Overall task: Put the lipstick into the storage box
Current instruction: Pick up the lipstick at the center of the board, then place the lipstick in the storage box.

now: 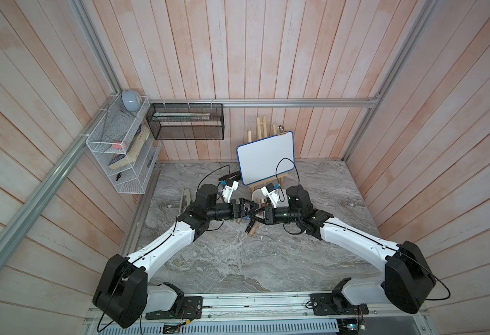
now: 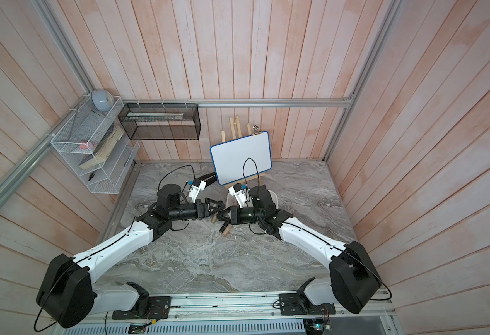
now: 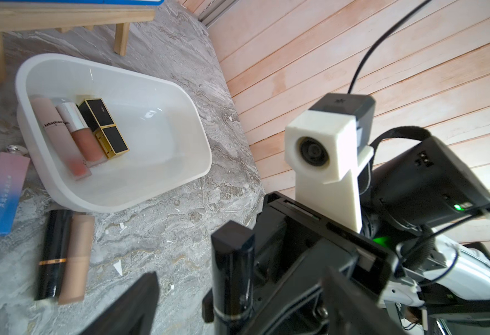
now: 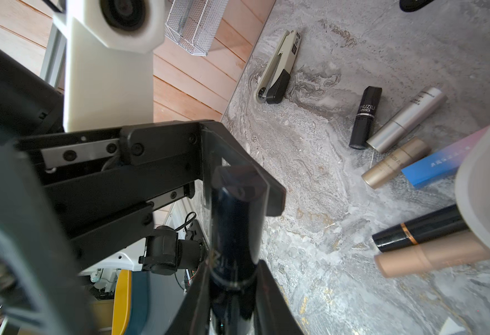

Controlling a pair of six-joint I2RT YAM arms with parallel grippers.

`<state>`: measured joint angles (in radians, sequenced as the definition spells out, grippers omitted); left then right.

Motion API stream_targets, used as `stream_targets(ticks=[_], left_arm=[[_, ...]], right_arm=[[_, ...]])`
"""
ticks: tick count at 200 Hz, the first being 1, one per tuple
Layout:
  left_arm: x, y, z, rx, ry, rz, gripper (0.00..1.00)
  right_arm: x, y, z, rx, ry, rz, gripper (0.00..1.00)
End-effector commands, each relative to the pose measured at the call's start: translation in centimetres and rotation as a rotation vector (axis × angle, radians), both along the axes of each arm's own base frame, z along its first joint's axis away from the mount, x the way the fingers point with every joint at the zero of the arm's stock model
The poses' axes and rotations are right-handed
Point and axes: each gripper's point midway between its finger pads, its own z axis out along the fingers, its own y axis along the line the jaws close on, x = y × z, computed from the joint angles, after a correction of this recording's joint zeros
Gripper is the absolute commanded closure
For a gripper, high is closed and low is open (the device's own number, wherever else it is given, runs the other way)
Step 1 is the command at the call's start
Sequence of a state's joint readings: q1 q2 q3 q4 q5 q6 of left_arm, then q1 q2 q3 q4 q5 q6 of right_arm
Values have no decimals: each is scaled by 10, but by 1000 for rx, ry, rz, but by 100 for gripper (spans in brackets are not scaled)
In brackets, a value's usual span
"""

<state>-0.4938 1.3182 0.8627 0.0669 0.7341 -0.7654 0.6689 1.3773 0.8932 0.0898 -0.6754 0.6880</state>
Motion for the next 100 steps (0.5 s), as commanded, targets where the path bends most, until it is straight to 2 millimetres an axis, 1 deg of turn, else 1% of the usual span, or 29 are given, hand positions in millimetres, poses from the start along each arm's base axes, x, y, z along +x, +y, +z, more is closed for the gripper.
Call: stream_targets(ticks=[1,14,27,57,78,100], left_arm=[[-5,7,12,-17,-57,-9,0],[-6,12,19,-29,-75,-10,0],[-7,19,24,-28,-89,5,0],[-3,45,24,37,-120,102,0],[-2,66,13,122,-130,159,0],[-3,89,-2,176,-79,245,0]], right_arm=[[9,-4,21,11,-49,-45,79],[15,-11,20,-5,-44,-76,79],[23,-23,18,-28,-35,-126,79],[48,-61,8,-183,-41,-302,79],[61,-84,2,-294,-48,-394,78],[70,-99,-6,-391,-55,-442,78]])
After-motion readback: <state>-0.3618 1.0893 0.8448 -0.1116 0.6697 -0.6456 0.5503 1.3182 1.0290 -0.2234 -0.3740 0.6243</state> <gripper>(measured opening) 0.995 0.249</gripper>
